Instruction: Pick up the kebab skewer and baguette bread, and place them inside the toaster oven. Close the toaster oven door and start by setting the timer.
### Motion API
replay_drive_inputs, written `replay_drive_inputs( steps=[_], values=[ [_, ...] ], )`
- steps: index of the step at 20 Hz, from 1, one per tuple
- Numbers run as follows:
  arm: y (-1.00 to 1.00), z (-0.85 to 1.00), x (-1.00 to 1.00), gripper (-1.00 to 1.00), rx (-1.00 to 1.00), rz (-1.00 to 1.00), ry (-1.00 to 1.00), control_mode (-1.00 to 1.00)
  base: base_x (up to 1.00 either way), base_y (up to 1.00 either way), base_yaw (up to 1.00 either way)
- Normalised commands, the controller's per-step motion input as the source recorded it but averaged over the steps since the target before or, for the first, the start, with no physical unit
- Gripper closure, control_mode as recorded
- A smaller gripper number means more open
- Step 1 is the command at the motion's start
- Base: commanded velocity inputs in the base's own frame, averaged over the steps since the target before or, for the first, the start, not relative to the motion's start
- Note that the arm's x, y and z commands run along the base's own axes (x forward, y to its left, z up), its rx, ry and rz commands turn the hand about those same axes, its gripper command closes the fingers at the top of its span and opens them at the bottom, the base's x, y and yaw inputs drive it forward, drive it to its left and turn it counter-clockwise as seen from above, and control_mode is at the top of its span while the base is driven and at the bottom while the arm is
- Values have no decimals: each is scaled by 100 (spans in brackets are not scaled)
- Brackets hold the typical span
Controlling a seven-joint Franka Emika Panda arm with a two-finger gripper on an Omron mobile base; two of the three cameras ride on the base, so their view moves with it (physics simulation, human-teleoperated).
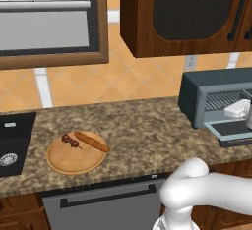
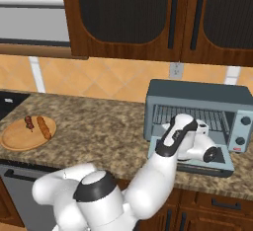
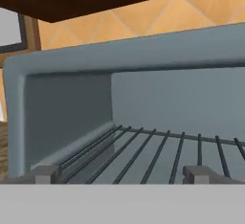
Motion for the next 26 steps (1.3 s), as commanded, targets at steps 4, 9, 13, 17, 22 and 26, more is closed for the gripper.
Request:
replay_drive_inputs(
  steps=[4, 9, 13, 17, 22, 26],
  values=[
    [-8, -32, 53, -100, 0, -6, 0, -100, 0, 0, 0],
    [-16, -21, 48, -100, 0, -7, 0, -100, 0, 0, 0],
    [-30, -57, 17, -100, 0, -5, 2, -100, 0, 0, 0],
    [-47, -100, -35, -100, 0, 0, 17, -100, 0, 0, 0],
    [-36, -84, -81, -100, 0, 0, 24, -100, 0, 0, 0],
    [-37, -70, -100, -100, 0, 0, 20, -100, 0, 0, 0]
  ],
)
